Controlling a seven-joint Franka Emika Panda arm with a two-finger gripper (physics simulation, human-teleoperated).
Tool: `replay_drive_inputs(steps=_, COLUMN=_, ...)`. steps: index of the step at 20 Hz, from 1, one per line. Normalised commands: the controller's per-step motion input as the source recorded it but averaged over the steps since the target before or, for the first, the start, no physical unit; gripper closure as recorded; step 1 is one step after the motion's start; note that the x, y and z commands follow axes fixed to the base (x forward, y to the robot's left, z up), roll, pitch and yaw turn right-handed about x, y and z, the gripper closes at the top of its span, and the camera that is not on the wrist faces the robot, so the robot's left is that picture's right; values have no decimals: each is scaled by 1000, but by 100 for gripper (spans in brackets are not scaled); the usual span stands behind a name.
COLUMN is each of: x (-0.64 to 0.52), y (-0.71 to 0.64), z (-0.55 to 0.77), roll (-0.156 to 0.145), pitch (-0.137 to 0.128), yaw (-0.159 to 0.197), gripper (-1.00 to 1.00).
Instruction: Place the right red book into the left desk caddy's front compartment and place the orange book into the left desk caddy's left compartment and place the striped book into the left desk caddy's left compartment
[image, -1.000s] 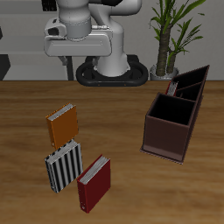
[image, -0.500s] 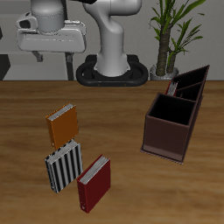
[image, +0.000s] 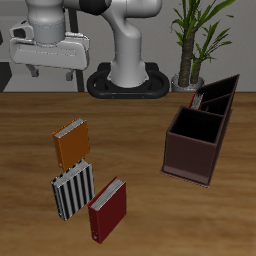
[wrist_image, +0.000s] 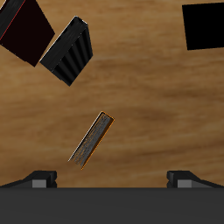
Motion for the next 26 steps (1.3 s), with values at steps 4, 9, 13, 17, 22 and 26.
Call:
replay_drive_inputs(steps=4, x=261, y=-109, z=-242, roll=-6, pitch=-20, yaw=-50, gripper=-100)
replay_drive_inputs(steps=9, x=179, y=110, z=-276, roll=4, pitch=-32, yaw=-42, gripper=-100)
replay_drive_inputs(steps=13, x=108, y=75, z=-277, roll=22, pitch=-33, yaw=-74, gripper=-100)
replay_drive_inputs(steps=17, x=90, y=-60, z=-417, roll=5, pitch=-3, yaw=-29, gripper=-100)
replay_drive_inputs(steps=22, x=65, y=-15, z=-251, roll=-21, pitch=2, yaw=-35, gripper=-100)
replay_drive_inputs(steps=26, x=-44, y=182, z=-264, roll=19, pitch=-35, yaw=-39, gripper=-100)
